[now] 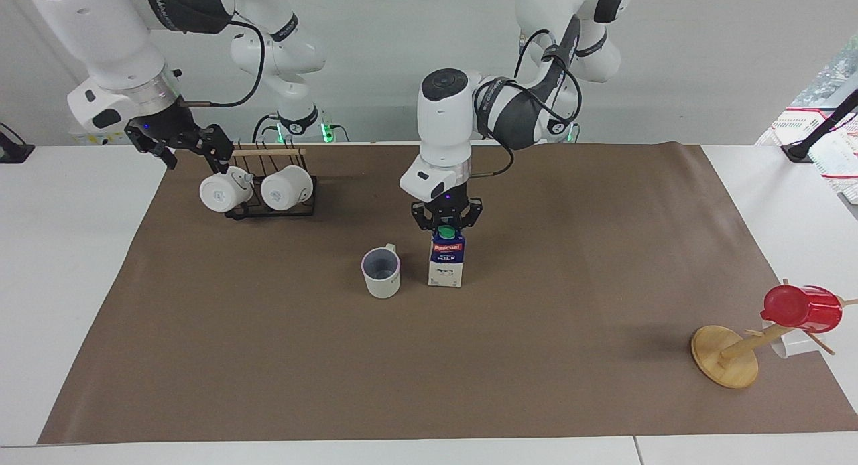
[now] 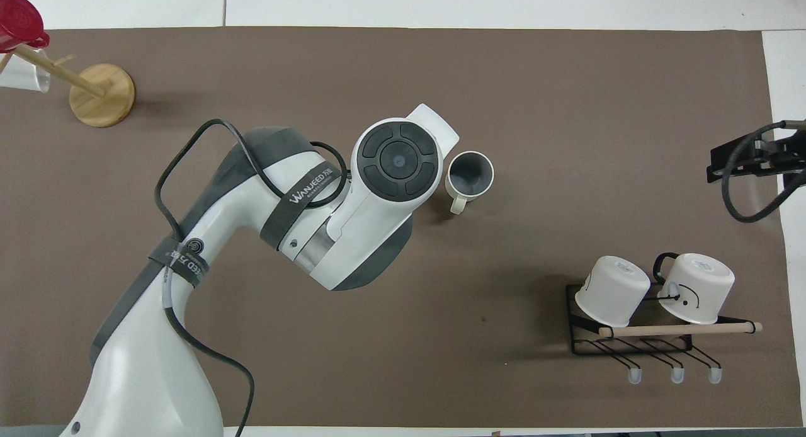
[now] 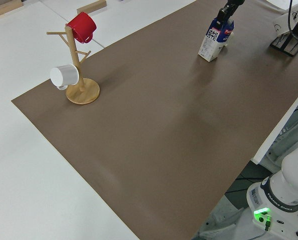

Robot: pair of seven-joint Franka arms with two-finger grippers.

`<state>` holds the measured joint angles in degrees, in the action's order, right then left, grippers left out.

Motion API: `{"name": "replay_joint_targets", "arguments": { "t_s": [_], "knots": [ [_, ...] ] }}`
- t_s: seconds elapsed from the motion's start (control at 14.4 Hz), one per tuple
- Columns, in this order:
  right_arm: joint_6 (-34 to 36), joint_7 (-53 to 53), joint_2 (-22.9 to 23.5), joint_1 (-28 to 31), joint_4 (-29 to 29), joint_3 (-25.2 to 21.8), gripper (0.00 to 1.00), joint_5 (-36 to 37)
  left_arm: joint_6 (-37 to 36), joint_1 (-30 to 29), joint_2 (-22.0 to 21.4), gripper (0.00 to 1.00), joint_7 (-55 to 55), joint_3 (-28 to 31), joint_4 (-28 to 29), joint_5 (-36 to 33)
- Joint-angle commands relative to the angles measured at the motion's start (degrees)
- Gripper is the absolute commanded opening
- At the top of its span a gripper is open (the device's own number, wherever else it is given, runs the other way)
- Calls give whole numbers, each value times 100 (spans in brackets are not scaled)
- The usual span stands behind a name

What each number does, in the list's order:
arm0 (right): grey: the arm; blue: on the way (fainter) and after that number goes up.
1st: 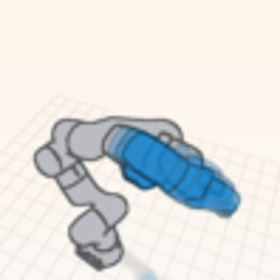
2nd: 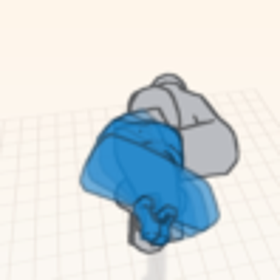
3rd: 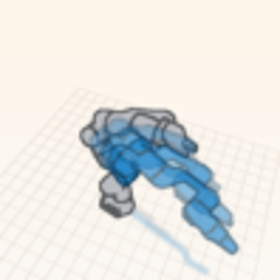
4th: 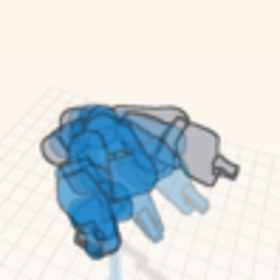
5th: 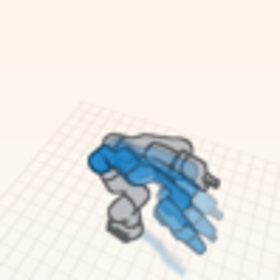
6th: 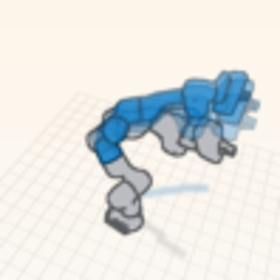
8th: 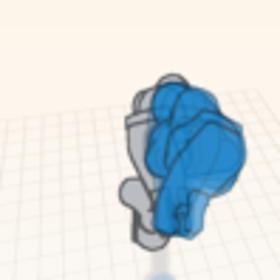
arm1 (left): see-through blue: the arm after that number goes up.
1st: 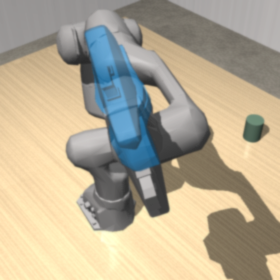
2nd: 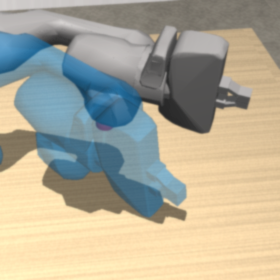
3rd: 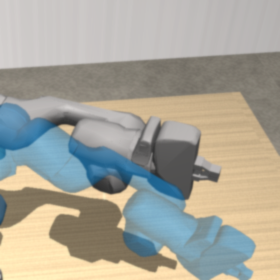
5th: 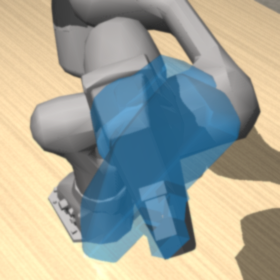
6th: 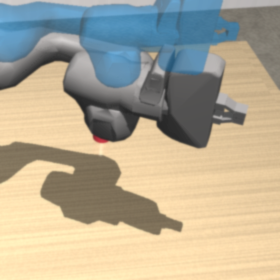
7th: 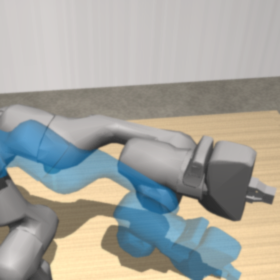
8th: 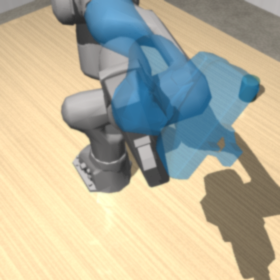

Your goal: Place cup and milk on table

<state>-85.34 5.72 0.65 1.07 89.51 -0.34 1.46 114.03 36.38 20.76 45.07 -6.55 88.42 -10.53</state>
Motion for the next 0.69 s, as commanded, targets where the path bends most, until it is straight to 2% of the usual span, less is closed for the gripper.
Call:
{"name": "replay_joint_targets", "arguments": {
  "t_s": [0.0, 0.49, 0.55, 0.62],
  "knots": [
    [43, -150, -100, 16, 102, 7, 100, -41, -144, 124, 78, 0, 493, 75, -193, -125],
    [43, -290, -91, 60, 102, 7, 100, -41, 233, 115, 95, 0, 758, 75, -167, -37],
    [52, -290, -100, 60, 102, 7, 100, -41, 330, 106, 95, 10, 758, 75, -132, -37],
    [52, -290, -100, 60, 102, 7, 100, -41, 348, 98, 95, 25, 749, 75, -123, -37]
  ]
}}
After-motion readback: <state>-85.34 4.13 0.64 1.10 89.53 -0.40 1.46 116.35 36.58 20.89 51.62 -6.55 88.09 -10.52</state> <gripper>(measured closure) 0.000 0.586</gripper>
